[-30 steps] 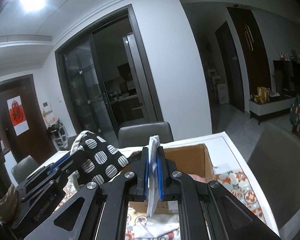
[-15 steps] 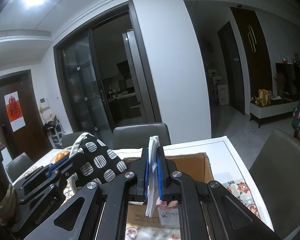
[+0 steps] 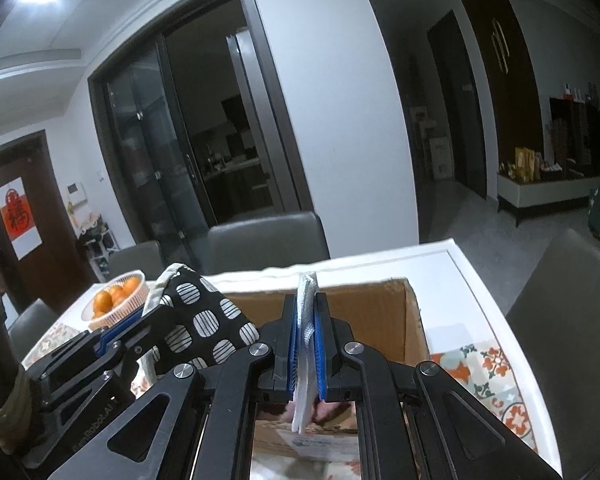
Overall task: Organize soft objects
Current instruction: 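Lower both tools into the box and open them to drop the items, then withdraw both tools toward the white napkin and pink Kuromi tissue pack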
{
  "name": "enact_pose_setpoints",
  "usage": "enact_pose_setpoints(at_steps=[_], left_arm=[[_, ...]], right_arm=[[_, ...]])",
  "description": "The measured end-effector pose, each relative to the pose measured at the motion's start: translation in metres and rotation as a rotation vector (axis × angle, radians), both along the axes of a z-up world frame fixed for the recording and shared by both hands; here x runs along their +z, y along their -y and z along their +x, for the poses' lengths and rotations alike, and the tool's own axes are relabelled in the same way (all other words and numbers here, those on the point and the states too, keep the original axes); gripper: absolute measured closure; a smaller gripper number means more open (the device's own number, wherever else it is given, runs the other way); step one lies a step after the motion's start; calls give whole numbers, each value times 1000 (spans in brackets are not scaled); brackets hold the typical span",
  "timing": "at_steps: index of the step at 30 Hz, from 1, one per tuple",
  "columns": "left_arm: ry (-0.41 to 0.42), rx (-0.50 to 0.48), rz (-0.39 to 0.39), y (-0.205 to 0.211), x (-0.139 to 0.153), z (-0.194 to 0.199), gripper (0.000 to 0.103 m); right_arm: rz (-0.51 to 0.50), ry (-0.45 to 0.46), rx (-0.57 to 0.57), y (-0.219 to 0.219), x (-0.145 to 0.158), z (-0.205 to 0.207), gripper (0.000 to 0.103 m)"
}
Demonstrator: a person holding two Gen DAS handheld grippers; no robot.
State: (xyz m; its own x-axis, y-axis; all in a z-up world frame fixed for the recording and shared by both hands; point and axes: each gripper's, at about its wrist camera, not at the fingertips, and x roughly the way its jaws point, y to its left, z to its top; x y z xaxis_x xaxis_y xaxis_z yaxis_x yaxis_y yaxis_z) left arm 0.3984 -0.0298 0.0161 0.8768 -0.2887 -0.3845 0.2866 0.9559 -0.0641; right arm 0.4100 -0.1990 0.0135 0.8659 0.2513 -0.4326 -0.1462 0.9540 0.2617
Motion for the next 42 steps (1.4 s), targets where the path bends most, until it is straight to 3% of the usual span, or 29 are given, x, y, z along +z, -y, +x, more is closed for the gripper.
enact_pose_setpoints(at_steps=[11, 14, 16, 17, 18, 19, 26, 42], left_arm=[[-68, -18, 39, 9, -18, 12, 89], [-96, -40, 52, 14, -22, 16, 84], [-101, -44, 61, 18, -23, 15, 70], [-97, -41, 60, 17, -22, 14, 64], [-88, -38, 59, 17, -21, 13, 60], [-81, -34, 59, 17, -20, 11, 59], [-21, 19, 74, 9, -10, -9, 45], [38, 57, 67, -20, 3, -79, 41]], right_arm=[[-24, -109, -9, 3, -28, 16, 94], [-28, -130, -14, 5, -32, 19, 93], [-22, -152, -12, 8, -36, 21, 86], [-16, -159, -14, 9, -36, 22, 79], [-8, -160, -23, 11, -36, 21, 64], [-2, -154, -33, 13, -36, 20, 59], [-30, -109, -79, 15, -25, 1, 52], [-42, -63, -114, -3, -6, -68, 41]])
